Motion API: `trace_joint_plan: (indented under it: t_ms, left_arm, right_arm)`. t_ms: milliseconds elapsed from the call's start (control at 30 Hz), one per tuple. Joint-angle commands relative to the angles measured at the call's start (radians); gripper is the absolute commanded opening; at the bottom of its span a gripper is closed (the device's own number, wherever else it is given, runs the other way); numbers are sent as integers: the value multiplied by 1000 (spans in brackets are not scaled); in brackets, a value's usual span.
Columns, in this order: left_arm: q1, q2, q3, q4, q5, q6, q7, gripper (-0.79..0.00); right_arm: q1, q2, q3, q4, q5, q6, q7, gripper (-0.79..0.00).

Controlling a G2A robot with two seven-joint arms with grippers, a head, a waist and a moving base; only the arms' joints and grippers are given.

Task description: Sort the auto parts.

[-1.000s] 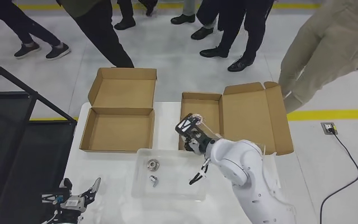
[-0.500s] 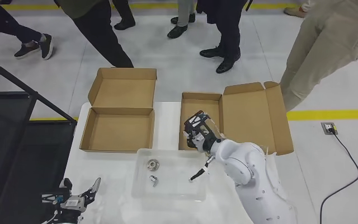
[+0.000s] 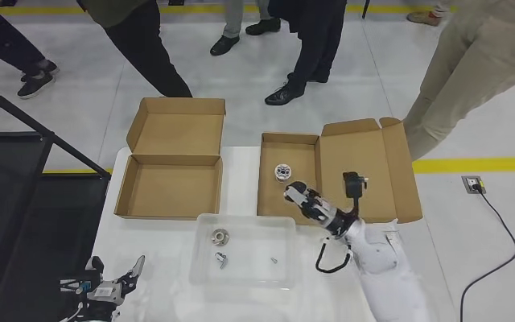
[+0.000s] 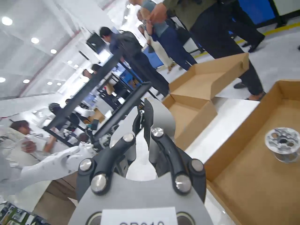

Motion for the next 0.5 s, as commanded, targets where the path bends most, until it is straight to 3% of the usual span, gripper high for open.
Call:
trace_joint_plan:
  t_ms: [0,100,267,367,467]
  left_arm:
    - [0,0,0,0,0,0,0,0]
    - [0,0,0,0,0,0,0,0]
    - [0,0,0,0,0,0,0,0]
    - [0,0,0,0,0,0,0,0]
    - [0,0,0,0,0,0,0,0]
  right_arm:
    - [23,5,-22,29,96,-22,31,-785]
    - [40,14,-40,38,173,-22,76,-785]
    - [80,31,-36,67,111,-22,120,-785]
    - [119,38,-28,68,-15,49,129,-785]
    - [158,42,-42,62,-182,191,130,-785]
